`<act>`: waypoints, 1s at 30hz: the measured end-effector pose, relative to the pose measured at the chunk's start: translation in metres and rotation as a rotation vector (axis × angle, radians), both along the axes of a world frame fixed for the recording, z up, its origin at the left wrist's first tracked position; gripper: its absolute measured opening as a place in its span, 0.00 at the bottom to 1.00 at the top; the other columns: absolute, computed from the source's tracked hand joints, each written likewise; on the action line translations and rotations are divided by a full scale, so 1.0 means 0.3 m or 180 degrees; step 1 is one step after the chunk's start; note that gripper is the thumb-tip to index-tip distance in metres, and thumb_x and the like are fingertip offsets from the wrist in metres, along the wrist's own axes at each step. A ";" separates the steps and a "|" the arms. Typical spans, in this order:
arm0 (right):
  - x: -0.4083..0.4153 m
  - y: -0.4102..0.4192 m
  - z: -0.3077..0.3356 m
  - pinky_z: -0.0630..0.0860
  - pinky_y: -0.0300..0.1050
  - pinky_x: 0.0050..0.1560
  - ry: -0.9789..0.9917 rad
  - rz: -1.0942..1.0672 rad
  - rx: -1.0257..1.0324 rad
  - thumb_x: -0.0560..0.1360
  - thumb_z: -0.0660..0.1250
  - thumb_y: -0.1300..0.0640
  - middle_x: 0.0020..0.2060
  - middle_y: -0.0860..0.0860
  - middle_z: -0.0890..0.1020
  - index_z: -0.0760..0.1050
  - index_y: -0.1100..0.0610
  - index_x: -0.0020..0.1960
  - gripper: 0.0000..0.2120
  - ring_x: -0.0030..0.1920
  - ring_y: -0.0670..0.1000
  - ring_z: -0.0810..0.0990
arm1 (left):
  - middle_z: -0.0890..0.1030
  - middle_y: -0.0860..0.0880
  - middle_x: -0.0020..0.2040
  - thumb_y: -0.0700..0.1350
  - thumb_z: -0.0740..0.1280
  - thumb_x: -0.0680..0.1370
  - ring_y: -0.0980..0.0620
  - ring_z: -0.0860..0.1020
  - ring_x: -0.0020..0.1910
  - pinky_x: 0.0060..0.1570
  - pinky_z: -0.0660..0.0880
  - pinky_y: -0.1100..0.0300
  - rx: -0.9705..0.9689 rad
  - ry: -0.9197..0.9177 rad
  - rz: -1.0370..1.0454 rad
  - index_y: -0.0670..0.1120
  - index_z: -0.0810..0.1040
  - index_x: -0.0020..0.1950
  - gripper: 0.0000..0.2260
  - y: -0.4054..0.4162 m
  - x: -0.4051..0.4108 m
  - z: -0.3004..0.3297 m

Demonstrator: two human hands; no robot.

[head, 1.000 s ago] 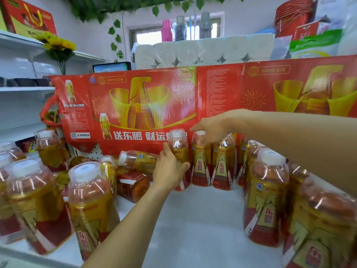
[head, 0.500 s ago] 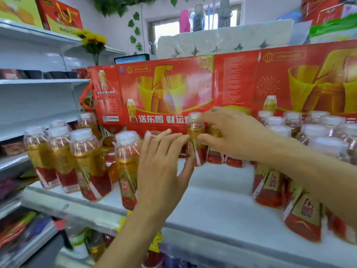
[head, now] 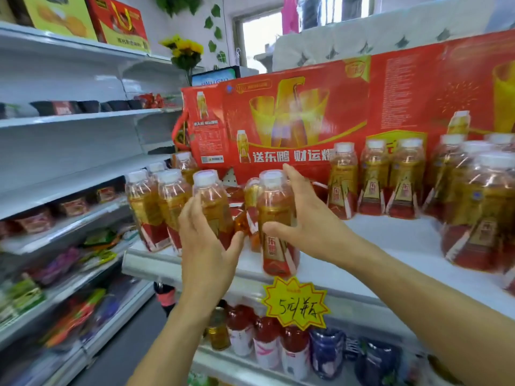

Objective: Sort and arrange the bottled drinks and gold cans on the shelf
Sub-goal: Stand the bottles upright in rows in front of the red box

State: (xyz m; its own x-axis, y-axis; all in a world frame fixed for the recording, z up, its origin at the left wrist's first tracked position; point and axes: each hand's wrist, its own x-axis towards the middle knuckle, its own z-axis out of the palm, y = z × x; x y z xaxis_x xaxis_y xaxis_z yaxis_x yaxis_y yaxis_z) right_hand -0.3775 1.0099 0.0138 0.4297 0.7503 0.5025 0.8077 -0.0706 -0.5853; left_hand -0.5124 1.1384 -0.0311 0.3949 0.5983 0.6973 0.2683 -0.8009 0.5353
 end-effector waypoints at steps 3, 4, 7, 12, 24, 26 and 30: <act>-0.016 0.031 -0.032 0.64 0.54 0.71 0.0131 -0.0204 0.0175 0.72 0.73 0.47 0.77 0.47 0.57 0.39 0.42 0.77 0.50 0.75 0.48 0.60 | 0.54 0.47 0.77 0.53 0.72 0.74 0.48 0.58 0.75 0.67 0.60 0.59 -0.0187 0.0333 -0.0056 0.46 0.45 0.79 0.45 0.070 -0.010 -0.011; -0.021 0.037 -0.037 0.66 0.55 0.69 0.0118 -0.0296 0.0204 0.72 0.73 0.48 0.77 0.46 0.59 0.39 0.40 0.77 0.50 0.74 0.50 0.63 | 0.55 0.46 0.77 0.54 0.72 0.74 0.47 0.59 0.75 0.67 0.62 0.56 -0.0230 0.0393 -0.0026 0.47 0.44 0.79 0.46 0.090 -0.007 -0.010; -0.029 0.053 -0.047 0.71 0.57 0.65 0.0022 -0.0537 0.0281 0.71 0.72 0.49 0.75 0.46 0.62 0.39 0.39 0.76 0.48 0.71 0.52 0.68 | 0.58 0.44 0.78 0.57 0.71 0.74 0.44 0.63 0.74 0.66 0.67 0.48 -0.0552 0.0531 0.0016 0.46 0.42 0.79 0.47 0.132 0.015 -0.007; -0.030 0.042 -0.046 0.73 0.57 0.61 -0.0105 -0.0707 0.0400 0.71 0.72 0.50 0.73 0.45 0.64 0.41 0.38 0.75 0.47 0.69 0.50 0.69 | 0.64 0.42 0.75 0.57 0.71 0.74 0.38 0.68 0.70 0.61 0.69 0.43 -0.0867 0.0688 0.0186 0.44 0.44 0.79 0.46 0.173 0.047 -0.040; 0.127 -0.217 -0.027 0.78 0.58 0.52 -0.0296 -0.1286 0.0201 0.69 0.73 0.51 0.63 0.49 0.73 0.50 0.38 0.70 0.41 0.55 0.54 0.78 | 0.71 0.46 0.69 0.53 0.74 0.72 0.42 0.74 0.63 0.52 0.76 0.46 -0.0440 0.0619 -0.0374 0.48 0.54 0.75 0.40 0.101 0.066 -0.085; 0.166 -0.249 -0.020 0.78 0.57 0.51 -0.0304 -0.1383 0.0168 0.69 0.74 0.51 0.63 0.48 0.73 0.51 0.39 0.70 0.40 0.54 0.54 0.79 | 0.73 0.49 0.67 0.53 0.74 0.71 0.43 0.76 0.60 0.49 0.76 0.46 -0.0478 0.0595 -0.0482 0.51 0.56 0.73 0.38 0.067 0.089 -0.085; 0.240 -0.287 -0.007 0.78 0.56 0.50 -0.0309 -0.1565 0.0062 0.69 0.74 0.50 0.63 0.49 0.74 0.51 0.41 0.70 0.39 0.53 0.54 0.79 | 0.75 0.53 0.65 0.54 0.75 0.71 0.46 0.77 0.59 0.49 0.77 0.44 -0.0576 0.0537 -0.0725 0.55 0.57 0.72 0.36 -0.006 0.138 -0.085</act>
